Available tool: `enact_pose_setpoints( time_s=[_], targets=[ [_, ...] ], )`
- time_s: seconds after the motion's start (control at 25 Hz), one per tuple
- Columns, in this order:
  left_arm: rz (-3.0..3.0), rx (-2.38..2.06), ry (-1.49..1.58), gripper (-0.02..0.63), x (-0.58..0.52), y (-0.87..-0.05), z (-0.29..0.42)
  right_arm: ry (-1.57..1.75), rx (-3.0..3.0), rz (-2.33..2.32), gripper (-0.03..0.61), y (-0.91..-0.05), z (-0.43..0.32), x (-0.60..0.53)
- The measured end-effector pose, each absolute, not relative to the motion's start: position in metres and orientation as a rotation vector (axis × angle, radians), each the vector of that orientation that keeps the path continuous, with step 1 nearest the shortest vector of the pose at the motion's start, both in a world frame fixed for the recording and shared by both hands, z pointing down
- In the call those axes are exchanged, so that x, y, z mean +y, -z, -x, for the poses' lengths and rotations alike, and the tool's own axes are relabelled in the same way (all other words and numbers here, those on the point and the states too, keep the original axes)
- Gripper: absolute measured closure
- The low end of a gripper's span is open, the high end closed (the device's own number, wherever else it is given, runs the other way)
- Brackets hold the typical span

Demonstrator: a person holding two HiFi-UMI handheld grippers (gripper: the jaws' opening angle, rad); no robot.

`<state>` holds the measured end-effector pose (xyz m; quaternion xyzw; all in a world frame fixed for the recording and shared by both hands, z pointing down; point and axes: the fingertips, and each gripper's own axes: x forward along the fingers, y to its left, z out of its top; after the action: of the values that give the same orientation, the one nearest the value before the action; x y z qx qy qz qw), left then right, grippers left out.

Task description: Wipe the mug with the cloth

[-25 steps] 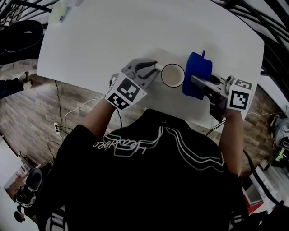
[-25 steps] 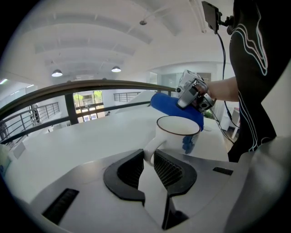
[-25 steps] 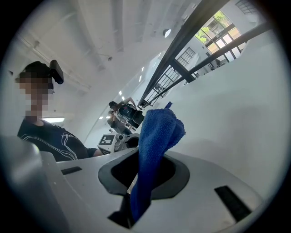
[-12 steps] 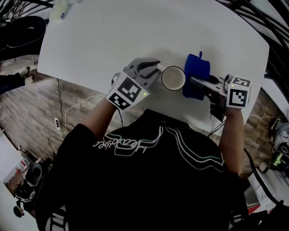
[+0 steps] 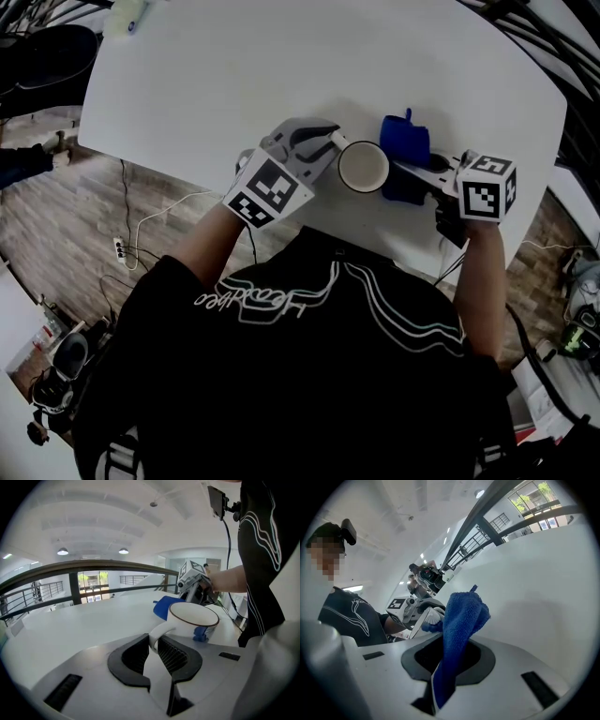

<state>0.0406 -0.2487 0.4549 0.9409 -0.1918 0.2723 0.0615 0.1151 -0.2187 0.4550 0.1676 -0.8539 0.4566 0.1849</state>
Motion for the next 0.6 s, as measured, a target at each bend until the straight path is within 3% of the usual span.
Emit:
enact_pose_setpoints(
  time_s=[0.6],
  targets=[
    [-2.874, -0.468, -0.878, 0.552, -0.253, -0.463, -0.05, -1.073, -2.514, -0.336, 0.525, -0.421, -0.133, -0.235]
  ],
)
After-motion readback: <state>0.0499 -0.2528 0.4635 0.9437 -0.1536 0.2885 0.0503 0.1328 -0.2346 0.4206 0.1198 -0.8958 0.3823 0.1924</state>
